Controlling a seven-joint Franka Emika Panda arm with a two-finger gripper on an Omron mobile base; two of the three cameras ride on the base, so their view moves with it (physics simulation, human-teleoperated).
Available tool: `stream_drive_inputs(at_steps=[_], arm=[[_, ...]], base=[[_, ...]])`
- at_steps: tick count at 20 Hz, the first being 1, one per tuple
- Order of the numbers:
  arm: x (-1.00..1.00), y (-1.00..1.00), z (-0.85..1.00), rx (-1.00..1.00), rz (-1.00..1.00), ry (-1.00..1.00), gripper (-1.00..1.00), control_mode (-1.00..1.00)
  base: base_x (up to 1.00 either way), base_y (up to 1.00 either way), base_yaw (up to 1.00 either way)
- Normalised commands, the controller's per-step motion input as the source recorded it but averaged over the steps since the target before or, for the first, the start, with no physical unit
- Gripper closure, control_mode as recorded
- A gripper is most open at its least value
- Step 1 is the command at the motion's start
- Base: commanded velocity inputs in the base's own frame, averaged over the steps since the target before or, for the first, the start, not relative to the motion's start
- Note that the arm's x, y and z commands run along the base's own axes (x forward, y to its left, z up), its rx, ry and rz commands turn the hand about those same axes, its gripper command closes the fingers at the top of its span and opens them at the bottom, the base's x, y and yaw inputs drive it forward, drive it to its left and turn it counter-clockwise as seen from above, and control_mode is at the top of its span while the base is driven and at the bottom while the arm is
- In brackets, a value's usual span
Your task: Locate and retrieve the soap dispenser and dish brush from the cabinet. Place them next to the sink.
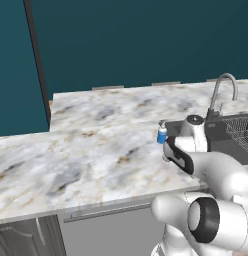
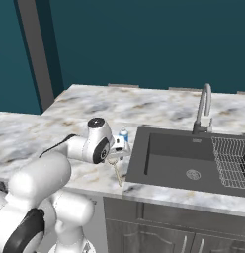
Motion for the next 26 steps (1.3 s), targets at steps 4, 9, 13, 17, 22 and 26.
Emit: stream_drive_inputs(at_steps=[4,9,13,17,22,26], arm=[[-0.34,0.04,0.43,0.15,-0.16,0.0,-1.0,-1.0],[-0.49,0.32,0.47,0.1,-0.12,-0.04,-1.0,-1.0],[-0.63,0.48,0.3,0.01,-0.13,-0.06,-1.0,-1.0],[-0.81,0.3,0.14,0.01,-0.14,-0.14,-1.0,-1.0],[-0.76,0.28,0.14,0.03,-0.12,-0.19,-1.0,-1.0],[-0.35,0.43,0.29,0.0,-0.06,-0.18,-1.0,-1.0]], base=[[0.0,0.0,0.0],[0.0,0.0,0.0],[0.0,0.0,0.0],[0.0,0.0,0.0],[0.0,0.0,0.0],[0.0,0.0,0.0]])
